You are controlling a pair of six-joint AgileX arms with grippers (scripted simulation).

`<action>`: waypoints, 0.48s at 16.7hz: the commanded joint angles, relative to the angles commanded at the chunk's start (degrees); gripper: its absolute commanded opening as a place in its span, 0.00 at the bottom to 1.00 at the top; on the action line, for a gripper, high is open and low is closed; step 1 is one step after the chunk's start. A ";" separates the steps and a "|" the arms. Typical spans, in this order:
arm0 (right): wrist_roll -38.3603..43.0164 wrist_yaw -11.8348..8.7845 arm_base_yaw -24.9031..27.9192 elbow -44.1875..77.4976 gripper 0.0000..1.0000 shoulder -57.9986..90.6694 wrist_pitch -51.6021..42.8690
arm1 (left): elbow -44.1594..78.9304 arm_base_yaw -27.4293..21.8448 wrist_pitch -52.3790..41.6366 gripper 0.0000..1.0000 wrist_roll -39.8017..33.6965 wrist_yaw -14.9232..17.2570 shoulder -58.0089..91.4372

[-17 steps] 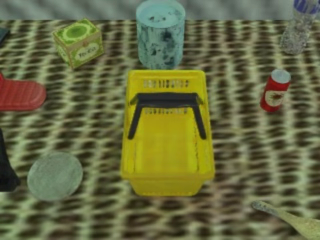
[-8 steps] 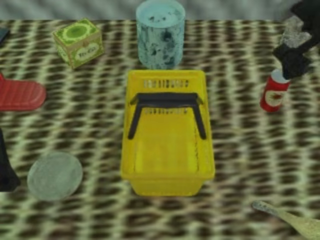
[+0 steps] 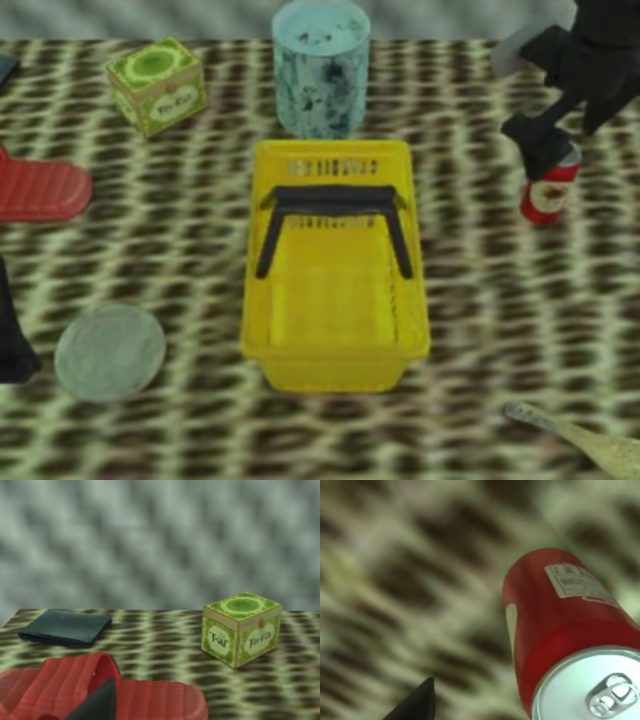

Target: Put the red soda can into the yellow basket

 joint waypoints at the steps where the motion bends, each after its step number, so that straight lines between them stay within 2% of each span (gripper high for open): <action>1: -0.08 0.00 0.03 0.35 1.00 0.28 -0.17 | 0.00 0.00 0.00 1.00 0.00 0.00 0.00; 8: -0.18 -0.01 -0.04 -2.21 1.00 0.13 2.34 | 0.00 0.00 0.00 1.00 0.00 0.00 0.00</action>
